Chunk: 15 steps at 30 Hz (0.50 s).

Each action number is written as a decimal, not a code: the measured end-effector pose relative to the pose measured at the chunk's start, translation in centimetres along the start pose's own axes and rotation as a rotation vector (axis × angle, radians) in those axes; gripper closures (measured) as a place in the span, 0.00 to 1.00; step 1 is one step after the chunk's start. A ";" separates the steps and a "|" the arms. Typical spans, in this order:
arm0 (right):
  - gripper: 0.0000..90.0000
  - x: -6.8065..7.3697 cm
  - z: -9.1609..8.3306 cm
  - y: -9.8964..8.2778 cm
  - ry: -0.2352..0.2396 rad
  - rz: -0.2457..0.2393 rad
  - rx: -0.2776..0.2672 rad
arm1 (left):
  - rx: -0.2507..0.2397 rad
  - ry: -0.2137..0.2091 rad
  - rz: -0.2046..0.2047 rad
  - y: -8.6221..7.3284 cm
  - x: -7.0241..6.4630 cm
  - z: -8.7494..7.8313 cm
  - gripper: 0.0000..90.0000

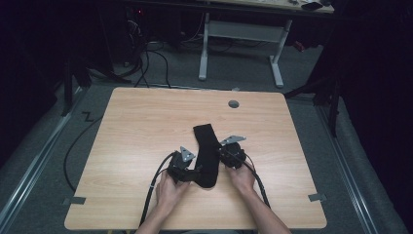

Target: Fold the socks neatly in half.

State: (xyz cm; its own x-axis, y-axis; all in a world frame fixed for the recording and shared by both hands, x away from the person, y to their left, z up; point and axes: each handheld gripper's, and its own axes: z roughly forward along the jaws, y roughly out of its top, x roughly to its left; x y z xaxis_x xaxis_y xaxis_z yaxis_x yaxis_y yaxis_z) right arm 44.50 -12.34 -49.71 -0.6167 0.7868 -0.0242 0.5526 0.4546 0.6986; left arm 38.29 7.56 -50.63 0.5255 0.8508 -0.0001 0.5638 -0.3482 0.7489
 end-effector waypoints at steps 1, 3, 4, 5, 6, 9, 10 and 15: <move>1.00 -0.2 0.3 0.4 -0.012 -0.006 -0.002 | -0.003 0.004 -0.002 0.2 0.0 0.3 0.36; 0.99 -0.3 0.6 0.6 -0.018 -0.008 0.001 | -0.003 0.005 -0.003 0.4 0.1 0.5 0.36; 0.97 -0.4 0.8 0.9 -0.020 -0.002 0.005 | 0.000 0.009 -0.005 0.6 0.1 0.6 0.36; 0.93 -0.6 0.8 1.2 -0.022 0.002 0.006 | 0.001 0.010 -0.007 0.7 0.1 0.7 0.36; 0.91 -0.9 0.5 1.3 -0.006 0.035 -0.016 | -0.003 0.011 -0.008 0.6 0.1 0.7 0.36; 0.85 -1.1 -1.0 1.3 0.057 0.097 -0.100 | -0.023 0.017 -0.011 0.4 0.1 0.7 0.36; 0.84 -1.0 -1.1 1.3 0.059 0.096 -0.108 | -0.023 0.018 -0.012 0.4 0.1 0.7 0.36; 0.82 -0.7 -0.1 1.8 0.058 0.102 -0.072 | -0.025 0.019 -0.012 0.3 0.1 0.7 0.36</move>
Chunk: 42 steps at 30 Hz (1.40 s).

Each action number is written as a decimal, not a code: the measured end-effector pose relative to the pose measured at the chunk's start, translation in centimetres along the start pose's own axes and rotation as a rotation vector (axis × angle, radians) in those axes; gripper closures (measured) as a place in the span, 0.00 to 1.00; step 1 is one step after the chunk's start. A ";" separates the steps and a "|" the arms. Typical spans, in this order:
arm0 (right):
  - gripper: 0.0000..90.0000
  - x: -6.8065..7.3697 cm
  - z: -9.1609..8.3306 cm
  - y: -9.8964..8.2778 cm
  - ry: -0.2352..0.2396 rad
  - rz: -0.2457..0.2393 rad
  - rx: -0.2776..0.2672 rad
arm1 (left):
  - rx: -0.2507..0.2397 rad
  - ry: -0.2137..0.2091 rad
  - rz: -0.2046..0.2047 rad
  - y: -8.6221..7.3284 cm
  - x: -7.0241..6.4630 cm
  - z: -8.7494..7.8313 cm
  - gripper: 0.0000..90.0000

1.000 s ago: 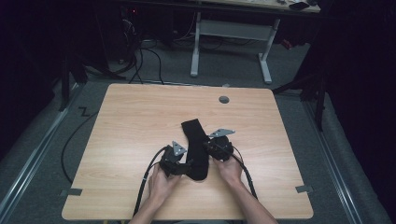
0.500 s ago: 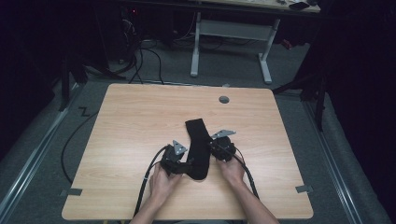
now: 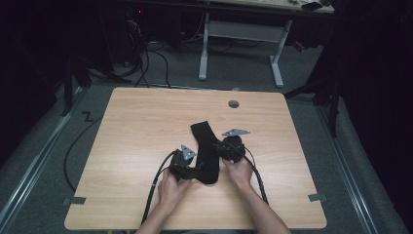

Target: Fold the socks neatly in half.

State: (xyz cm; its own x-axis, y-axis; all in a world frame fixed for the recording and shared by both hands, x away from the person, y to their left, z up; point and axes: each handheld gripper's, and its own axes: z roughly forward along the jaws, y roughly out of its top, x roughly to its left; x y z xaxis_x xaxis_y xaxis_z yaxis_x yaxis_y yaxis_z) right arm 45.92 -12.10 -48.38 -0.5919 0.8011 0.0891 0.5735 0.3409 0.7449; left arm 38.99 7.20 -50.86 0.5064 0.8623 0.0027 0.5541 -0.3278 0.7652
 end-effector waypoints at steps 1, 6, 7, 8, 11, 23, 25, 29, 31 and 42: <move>0.86 0.0 0.4 0.0 -0.004 -0.006 0.016 | 0.000 0.000 0.001 0.0 0.0 0.0 0.36; 0.99 0.7 -0.4 0.1 -0.027 -0.065 -0.009 | 0.000 -0.001 -0.001 0.0 0.0 0.0 0.36; 0.99 0.8 -0.9 0.2 -0.033 -0.077 -0.015 | 0.001 -0.002 -0.001 0.0 0.0 0.0 0.36; 0.99 0.8 -1.4 0.3 -0.036 -0.084 -0.021 | 0.000 -0.001 -0.001 0.0 0.0 0.0 0.36; 0.99 0.8 -2.5 0.3 -0.053 -0.113 -0.019 | 0.002 0.001 -0.006 0.0 0.0 0.0 0.36; 0.82 0.0 -1.6 -1.6 -0.050 -0.064 0.034 | 0.041 -0.025 0.012 0.4 0.4 -0.8 0.38; 0.82 0.6 -3.0 -1.6 -0.024 -0.069 -0.023 | 0.025 -0.035 0.015 0.4 0.4 -1.3 0.39; 0.83 1.9 -3.6 -1.9 0.012 -0.119 -0.029 | -0.001 -0.084 0.043 0.1 -0.1 -2.5 0.43; 0.83 2.7 -2.8 -2.3 0.021 -0.150 0.001 | -0.010 -0.122 0.060 -0.5 -0.6 -3.0 0.48; 0.77 1.5 1.6 -0.3 -0.056 -0.143 0.055 | 0.043 -0.053 0.037 0.7 0.7 -0.5 0.45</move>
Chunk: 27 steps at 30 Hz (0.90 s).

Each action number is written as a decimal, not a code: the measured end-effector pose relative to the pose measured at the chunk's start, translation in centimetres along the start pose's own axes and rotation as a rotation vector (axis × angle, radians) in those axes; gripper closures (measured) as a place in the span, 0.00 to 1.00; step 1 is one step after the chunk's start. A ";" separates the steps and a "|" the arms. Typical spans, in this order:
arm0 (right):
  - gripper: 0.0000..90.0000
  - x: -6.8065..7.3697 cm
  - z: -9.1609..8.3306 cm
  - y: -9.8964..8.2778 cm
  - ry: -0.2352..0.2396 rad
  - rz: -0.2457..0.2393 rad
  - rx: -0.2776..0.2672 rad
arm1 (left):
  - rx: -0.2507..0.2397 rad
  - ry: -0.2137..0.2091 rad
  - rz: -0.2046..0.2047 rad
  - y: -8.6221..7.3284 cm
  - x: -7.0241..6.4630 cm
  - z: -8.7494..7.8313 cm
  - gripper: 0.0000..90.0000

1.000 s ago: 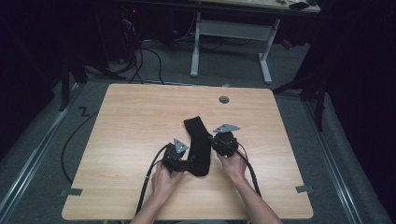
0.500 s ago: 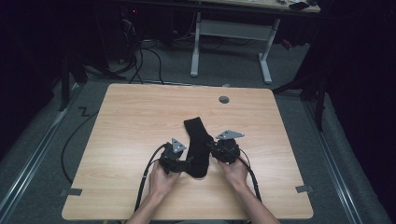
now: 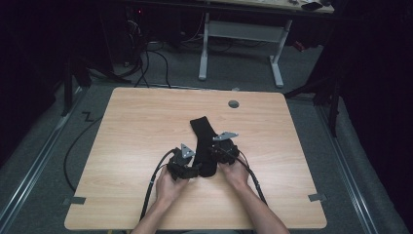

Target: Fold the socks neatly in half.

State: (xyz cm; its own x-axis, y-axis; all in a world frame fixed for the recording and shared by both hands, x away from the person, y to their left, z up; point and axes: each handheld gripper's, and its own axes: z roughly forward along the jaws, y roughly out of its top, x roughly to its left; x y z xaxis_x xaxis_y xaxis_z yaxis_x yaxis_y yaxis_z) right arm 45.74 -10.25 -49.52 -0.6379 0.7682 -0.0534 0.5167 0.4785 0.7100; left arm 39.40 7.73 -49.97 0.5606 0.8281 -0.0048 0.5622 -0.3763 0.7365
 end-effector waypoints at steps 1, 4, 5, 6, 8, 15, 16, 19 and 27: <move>0.76 -0.1 -0.3 0.2 0.001 0.008 -0.011 | -0.002 0.004 0.002 0.0 -0.1 -0.1 0.45; 0.76 0.4 -2.7 -0.1 0.050 0.021 -0.069 | -0.018 -0.004 0.012 -0.5 -0.6 -0.9 0.44; 0.75 1.3 -4.2 -0.8 0.091 -0.001 -0.084 | -0.024 -0.009 0.007 -0.7 -0.6 -1.3 0.44; 0.74 1.7 -4.5 -1.1 0.105 -0.007 -0.078 | -0.031 -0.013 0.003 -0.8 -0.6 -1.6 0.44; 0.71 2.4 -4.8 -1.9 0.127 -0.025 -0.059 | -0.035 -0.016 -0.008 -1.0 -0.3 -1.9 0.44; 0.63 3.1 -3.6 -4.2 0.146 -0.050 -0.028 | -0.049 0.019 -0.017 0.2 0.2 -1.4 0.42; 0.63 3.1 -3.6 -4.2 0.146 -0.050 -0.028 | -0.049 0.019 -0.017 0.2 0.2 -1.4 0.42; 0.62 3.6 -3.9 -4.5 0.129 -0.101 -0.030 | -0.034 0.021 -0.048 1.1 0.8 -0.3 0.42; 0.61 3.2 -4.9 -4.2 0.128 -0.078 -0.055 | -0.004 0.047 -0.039 1.1 0.9 0.9 0.45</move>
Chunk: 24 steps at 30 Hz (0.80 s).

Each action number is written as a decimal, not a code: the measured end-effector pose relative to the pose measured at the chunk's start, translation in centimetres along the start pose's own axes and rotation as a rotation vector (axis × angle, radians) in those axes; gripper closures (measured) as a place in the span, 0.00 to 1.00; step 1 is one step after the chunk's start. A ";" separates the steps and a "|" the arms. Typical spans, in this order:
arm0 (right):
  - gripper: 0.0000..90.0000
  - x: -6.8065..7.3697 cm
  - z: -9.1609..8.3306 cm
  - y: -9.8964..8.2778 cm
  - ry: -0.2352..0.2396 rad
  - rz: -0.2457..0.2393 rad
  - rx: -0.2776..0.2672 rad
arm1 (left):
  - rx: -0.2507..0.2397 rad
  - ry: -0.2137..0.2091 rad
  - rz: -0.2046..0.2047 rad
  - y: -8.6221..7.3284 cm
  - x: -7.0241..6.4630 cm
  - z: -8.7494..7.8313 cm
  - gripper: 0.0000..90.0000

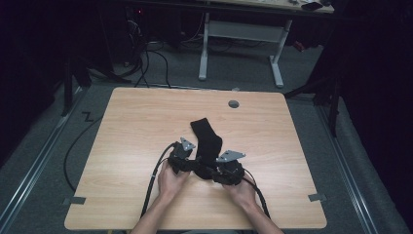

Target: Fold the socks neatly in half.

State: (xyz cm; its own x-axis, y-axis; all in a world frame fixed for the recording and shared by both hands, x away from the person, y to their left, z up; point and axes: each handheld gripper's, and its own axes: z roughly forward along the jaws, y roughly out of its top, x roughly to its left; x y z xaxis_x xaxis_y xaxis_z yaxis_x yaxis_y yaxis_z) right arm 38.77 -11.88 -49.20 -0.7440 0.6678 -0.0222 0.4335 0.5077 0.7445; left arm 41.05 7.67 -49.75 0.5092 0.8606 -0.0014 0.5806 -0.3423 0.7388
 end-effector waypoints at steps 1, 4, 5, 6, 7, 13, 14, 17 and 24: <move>0.61 -0.1 0.1 0.2 -0.008 0.005 -0.004 | 0.002 0.000 0.004 0.0 -0.1 0.1 0.45; 0.60 -0.2 0.9 0.5 -0.025 0.006 0.000 | 0.013 0.002 0.020 -0.1 -0.2 0.2 0.44; 0.60 -0.2 1.1 0.4 -0.021 0.007 0.006 | 0.016 0.006 0.021 -0.1 -0.2 0.2 0.44; 0.58 -0.1 1.4 0.3 -0.015 0.006 0.018 | 0.018 0.009 0.024 -0.1 -0.2 0.2 0.44; 0.58 -0.1 1.5 0.2 -0.013 0.004 0.022 | 0.021 0.017 0.032 -0.1 -0.2 0.1 0.43; 0.58 0.4 0.8 -0.5 0.000 -0.023 0.019 | 0.027 0.012 0.008 0.1 0.1 0.1 0.41; 0.58 0.5 0.7 -0.7 0.007 -0.030 0.021 | 0.020 0.001 -0.009 0.1 0.3 0.1 0.41; 0.58 1.0 0.2 -1.4 0.010 -0.050 0.015 | -0.003 0.006 -0.003 0.1 0.5 -0.3 0.41; 0.58 1.9 -1.0 -2.2 0.041 -0.088 0.027 | -0.017 -0.001 -0.031 0.2 1.2 -0.6 0.43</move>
State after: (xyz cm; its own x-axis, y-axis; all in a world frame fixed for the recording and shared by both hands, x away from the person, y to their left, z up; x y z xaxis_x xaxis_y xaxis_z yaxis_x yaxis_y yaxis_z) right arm 35.93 -12.29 -50.27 -0.8000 0.5971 -0.0588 0.3786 0.5785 0.7225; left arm 41.38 8.86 -49.14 0.4920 0.8703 -0.0248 0.5850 -0.3093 0.7497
